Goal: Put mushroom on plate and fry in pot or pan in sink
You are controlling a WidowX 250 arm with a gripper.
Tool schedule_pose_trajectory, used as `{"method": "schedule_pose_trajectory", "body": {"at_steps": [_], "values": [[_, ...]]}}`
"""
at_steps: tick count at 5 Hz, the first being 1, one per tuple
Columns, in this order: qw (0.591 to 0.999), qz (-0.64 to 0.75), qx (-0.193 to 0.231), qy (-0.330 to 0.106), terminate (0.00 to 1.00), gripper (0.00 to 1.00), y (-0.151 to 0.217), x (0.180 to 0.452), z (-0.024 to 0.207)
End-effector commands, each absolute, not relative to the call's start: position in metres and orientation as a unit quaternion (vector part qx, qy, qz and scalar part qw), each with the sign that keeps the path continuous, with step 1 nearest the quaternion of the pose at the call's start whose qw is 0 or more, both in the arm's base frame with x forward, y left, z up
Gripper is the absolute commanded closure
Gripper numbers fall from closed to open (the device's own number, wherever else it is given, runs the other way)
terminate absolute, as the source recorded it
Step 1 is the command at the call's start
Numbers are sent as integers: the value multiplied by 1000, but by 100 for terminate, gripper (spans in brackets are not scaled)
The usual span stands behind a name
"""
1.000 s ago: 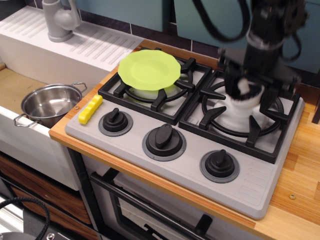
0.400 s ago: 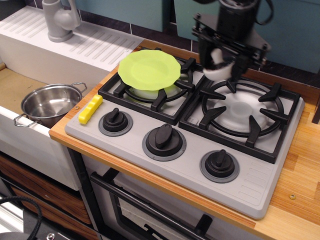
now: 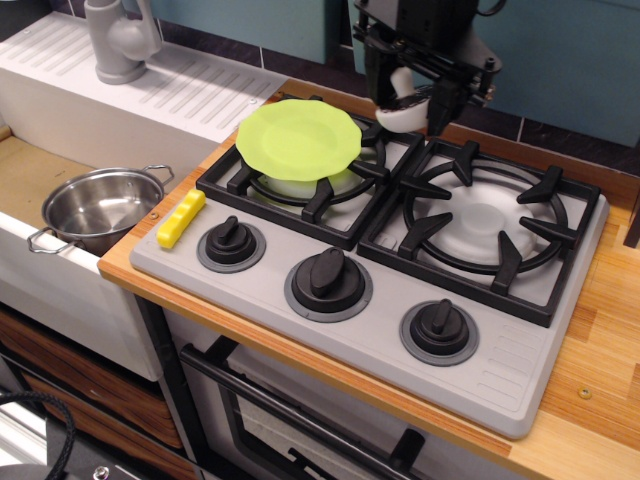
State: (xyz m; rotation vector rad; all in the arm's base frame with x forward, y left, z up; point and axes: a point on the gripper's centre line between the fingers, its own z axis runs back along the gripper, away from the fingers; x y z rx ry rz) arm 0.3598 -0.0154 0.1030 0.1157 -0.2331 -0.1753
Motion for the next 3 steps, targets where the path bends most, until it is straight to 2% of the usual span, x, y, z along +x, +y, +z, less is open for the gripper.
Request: {"method": "schedule_pose_trajectory", "body": {"at_steps": [1,3], "values": [[978,-102,61,-171,0,100,10,368,137],[973,-120,57,-186,0,100,36,362,125]]}}
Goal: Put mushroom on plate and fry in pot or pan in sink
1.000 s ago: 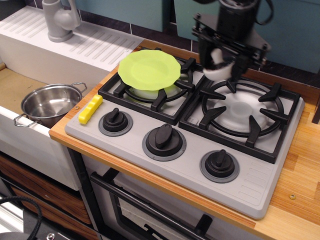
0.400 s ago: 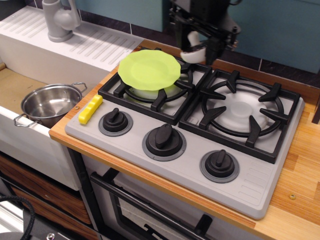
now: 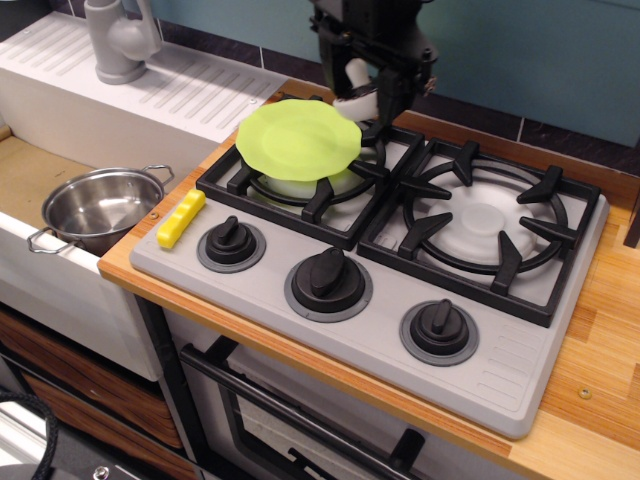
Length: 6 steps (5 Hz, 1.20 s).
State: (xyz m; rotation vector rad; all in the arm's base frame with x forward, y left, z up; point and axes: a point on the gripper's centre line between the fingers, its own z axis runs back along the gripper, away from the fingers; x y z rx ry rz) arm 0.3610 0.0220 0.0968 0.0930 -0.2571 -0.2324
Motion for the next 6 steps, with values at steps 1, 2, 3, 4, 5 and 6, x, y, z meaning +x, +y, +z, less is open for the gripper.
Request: {"method": "schedule_pose_trajectory", "body": {"at_steps": [1,2,3,4,5,6], "values": [[971,-128,57,-194,0,100,48,357,119],[968,-137,50,-205,0,100,59,354,107],[965,-141,47,-216,0,100,64,351,98],[962,-147,43,-224,0,100,69,350,92],[961,-149,40,-228,0,100,67,348,88],[961,-149,40,-229,0,100,63,346,88]]}}
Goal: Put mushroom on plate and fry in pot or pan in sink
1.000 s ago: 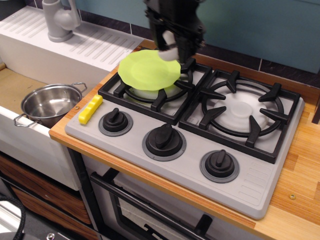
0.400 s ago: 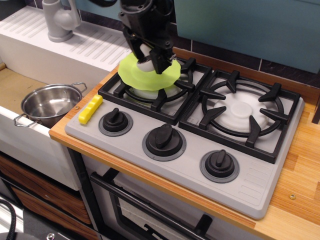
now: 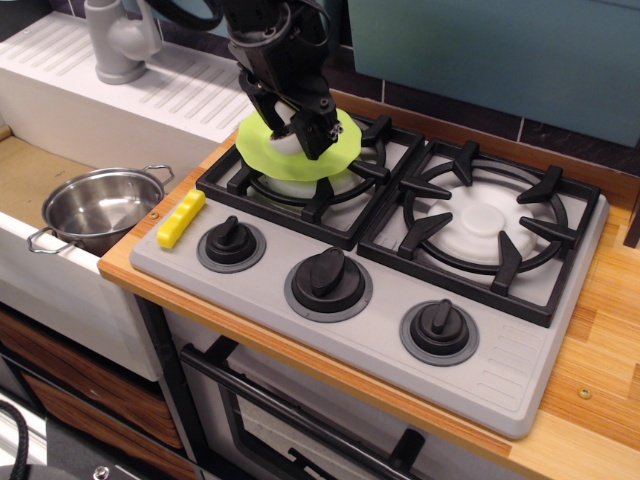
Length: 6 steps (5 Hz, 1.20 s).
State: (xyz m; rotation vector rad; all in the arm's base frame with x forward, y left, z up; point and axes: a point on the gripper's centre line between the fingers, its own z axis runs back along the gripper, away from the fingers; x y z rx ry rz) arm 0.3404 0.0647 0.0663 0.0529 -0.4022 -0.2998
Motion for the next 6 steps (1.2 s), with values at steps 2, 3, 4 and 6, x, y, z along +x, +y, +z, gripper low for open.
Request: {"method": "schedule_pose_trajectory", "body": {"at_steps": [2,3,4,6], "values": [[963,-149,44,-219,0,0,57,346,99],[965,-146,48,-210,0,0,52,345,108],[971,-140,52,-184,0,0,44,342,127],[976,-148,66,-148,0,0,34,340,153]]}}
